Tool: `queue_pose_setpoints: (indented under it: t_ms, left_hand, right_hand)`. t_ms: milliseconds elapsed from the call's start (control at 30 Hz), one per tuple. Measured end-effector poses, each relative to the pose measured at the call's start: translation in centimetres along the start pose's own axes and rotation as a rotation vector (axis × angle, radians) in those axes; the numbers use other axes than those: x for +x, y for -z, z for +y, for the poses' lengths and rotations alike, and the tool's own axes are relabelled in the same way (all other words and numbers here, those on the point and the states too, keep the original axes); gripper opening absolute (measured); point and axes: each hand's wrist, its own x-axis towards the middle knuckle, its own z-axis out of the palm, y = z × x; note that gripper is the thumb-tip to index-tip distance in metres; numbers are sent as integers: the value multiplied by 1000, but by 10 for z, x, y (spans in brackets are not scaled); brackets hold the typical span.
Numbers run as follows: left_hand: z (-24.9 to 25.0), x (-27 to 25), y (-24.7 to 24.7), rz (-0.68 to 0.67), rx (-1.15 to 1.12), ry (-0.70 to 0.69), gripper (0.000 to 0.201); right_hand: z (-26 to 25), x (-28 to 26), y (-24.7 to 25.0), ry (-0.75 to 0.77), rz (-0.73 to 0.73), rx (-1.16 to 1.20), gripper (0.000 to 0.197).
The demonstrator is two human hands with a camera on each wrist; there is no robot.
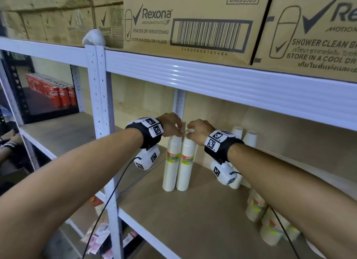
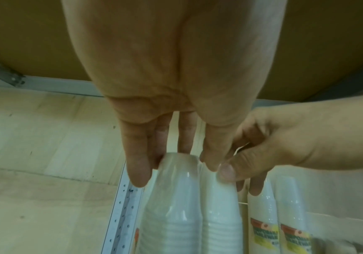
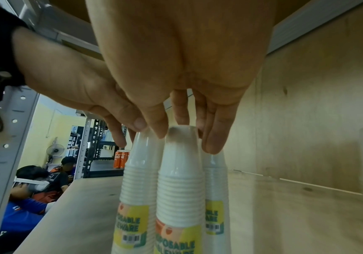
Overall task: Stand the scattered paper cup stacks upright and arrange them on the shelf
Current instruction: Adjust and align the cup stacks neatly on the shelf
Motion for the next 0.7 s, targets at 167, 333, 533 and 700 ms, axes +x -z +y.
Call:
queue_pose_setpoints:
  t_ms: [167,333,533,700]
  left_hand:
    - [-4,-2,-12,76,-75,-15,36]
    - [-6,-1,-18,119,-101,-26,33]
    - [-6,3,-18,117,-120,-61,32]
    - [4,10,-17,99,-122,-101,32]
  right_hand:
    - [0,2,-7,-2,22,4,43]
    - [-1,2,-7,-12,22,11,38]
    - [0,-5,-2,-11,35,6,32]
    - [9,-17,10,-23,51,1,41]
